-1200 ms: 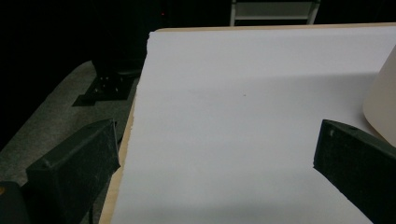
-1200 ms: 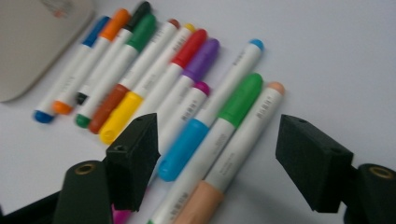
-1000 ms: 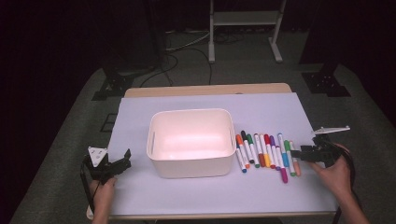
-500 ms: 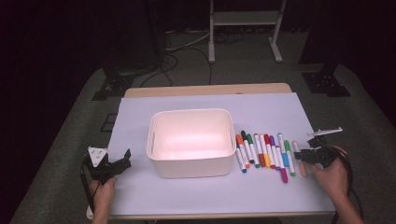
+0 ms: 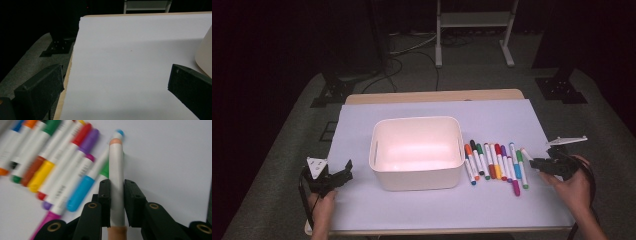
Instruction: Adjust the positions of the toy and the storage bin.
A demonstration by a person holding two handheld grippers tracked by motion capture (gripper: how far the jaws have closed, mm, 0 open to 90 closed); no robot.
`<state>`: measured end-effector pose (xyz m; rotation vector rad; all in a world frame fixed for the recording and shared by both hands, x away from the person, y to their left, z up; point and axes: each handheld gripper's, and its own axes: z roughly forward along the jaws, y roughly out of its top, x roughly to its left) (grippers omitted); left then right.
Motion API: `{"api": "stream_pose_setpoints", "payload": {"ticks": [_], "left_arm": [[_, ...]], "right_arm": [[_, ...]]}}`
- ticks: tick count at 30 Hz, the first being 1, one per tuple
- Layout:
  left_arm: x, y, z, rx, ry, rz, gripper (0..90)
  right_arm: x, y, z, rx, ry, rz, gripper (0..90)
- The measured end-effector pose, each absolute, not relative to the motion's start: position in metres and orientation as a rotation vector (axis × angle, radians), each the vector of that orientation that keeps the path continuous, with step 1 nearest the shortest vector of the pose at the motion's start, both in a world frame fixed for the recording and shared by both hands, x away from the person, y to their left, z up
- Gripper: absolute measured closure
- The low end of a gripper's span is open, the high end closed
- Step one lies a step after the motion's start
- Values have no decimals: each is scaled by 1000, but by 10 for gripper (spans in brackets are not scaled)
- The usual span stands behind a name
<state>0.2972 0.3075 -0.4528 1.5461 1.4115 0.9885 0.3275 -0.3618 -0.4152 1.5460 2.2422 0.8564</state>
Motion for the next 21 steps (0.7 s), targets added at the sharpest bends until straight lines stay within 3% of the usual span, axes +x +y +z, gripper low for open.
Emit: {"api": "stream_pose_setpoints", "payload": {"ticks": [21], "left_arm": [[297, 307, -453, 1552, 1402, 989, 0]], "right_arm": [[321, -272, -279, 885, 2585, 1306, 755]]}}
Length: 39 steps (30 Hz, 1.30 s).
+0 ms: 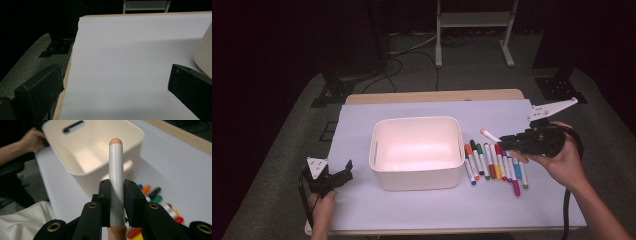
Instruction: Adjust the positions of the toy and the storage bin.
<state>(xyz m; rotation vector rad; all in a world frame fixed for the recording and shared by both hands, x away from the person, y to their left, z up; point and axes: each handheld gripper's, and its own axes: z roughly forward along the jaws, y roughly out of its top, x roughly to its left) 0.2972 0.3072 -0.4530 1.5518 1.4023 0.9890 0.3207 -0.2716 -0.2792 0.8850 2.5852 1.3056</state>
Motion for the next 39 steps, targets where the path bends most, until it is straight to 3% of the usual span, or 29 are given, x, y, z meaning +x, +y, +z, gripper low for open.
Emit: {"api": "stream_pose_setpoints", "payload": {"ticks": [10, 23, 39], "left_arm": [[297, 307, -453, 1561, 1386, 988, 0], [297, 307, -453, 1564, 1387, 982, 0], [297, 307, -453, 1560, 1387, 983, 0]], "right_arm": [[338, -191, -255, 558, 2788, 1245, 755], [360, -113, -272, 369, 2948, 1208, 755], [378, -50, -304, 239, 3074, 1126, 754]]}}
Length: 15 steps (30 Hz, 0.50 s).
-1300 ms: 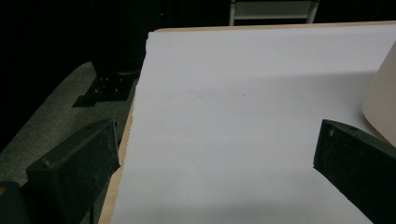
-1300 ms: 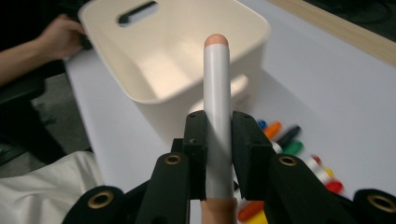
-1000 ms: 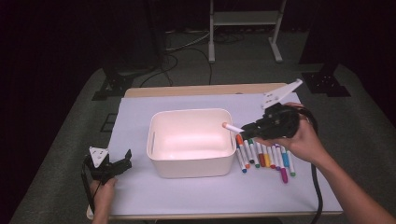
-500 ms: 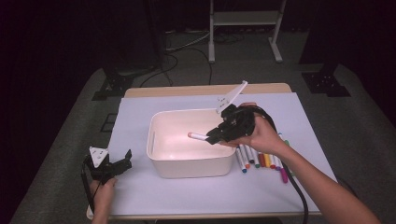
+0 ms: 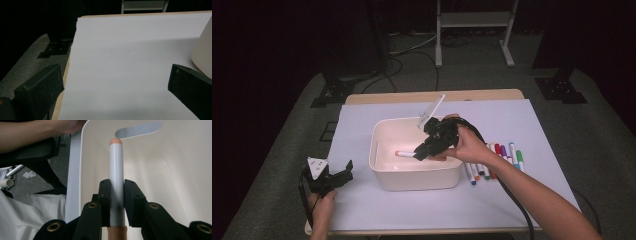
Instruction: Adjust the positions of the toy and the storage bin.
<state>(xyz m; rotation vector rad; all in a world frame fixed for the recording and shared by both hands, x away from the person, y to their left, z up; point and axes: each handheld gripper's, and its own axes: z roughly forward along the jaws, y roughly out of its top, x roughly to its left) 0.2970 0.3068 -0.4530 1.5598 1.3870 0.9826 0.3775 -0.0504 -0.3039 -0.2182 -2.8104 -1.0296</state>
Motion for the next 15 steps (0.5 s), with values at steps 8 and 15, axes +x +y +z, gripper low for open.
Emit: {"api": "stream_pose_setpoints", "payload": {"ticks": [8, 15], "left_arm": [[297, 307, -453, 1558, 1386, 983, 0], [297, 307, -453, 1557, 1387, 983, 0]], "right_arm": [[381, -30, -318, -164, -2801, -979, 753], [383, -17, -327, -144, -2799, -941, 752]]}}
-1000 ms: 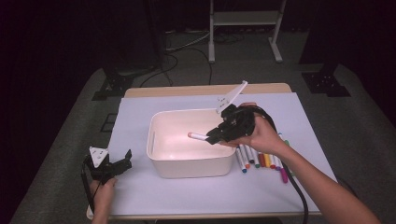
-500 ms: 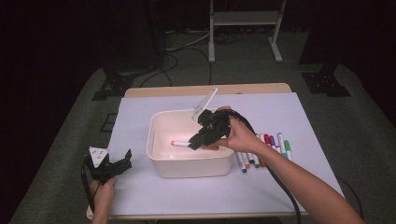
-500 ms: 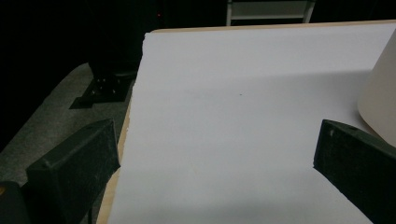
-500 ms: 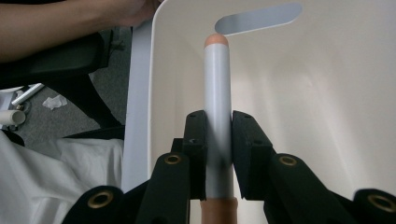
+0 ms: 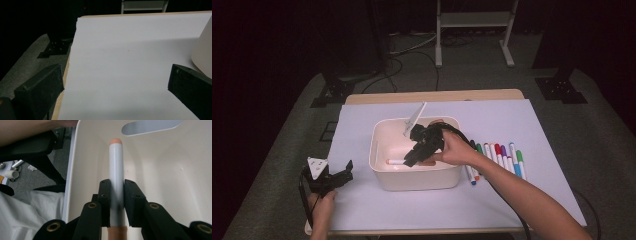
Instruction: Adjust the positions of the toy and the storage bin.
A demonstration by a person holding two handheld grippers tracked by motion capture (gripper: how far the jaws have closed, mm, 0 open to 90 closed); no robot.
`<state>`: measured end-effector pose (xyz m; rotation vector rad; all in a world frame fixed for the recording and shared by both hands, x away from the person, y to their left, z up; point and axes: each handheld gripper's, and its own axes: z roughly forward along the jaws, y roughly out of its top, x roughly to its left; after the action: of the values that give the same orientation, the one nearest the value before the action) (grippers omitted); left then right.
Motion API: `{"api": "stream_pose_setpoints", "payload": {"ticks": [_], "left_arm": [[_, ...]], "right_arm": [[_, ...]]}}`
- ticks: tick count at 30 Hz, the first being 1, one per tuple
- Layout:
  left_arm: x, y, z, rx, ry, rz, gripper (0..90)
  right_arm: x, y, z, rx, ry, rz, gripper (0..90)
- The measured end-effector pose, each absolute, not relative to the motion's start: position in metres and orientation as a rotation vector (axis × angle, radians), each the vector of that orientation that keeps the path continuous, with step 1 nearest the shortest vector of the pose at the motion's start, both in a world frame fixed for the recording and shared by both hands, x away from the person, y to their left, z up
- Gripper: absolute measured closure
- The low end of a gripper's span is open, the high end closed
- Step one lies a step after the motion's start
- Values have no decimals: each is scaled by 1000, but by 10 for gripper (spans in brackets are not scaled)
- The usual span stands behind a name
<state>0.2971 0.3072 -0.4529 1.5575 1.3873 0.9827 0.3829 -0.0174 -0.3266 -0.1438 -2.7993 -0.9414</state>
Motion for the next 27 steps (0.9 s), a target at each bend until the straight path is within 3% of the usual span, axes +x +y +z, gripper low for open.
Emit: {"api": "stream_pose_setpoints", "payload": {"ticks": [20, 27], "left_arm": [[297, 308, -453, 1554, 1386, 982, 0], [297, 308, -453, 1550, 1389, 978, 0]], "right_arm": [[380, 2, -347, -107, -2856, -781, 748], [379, 0, -343, -126, -2864, -786, 678]]}}
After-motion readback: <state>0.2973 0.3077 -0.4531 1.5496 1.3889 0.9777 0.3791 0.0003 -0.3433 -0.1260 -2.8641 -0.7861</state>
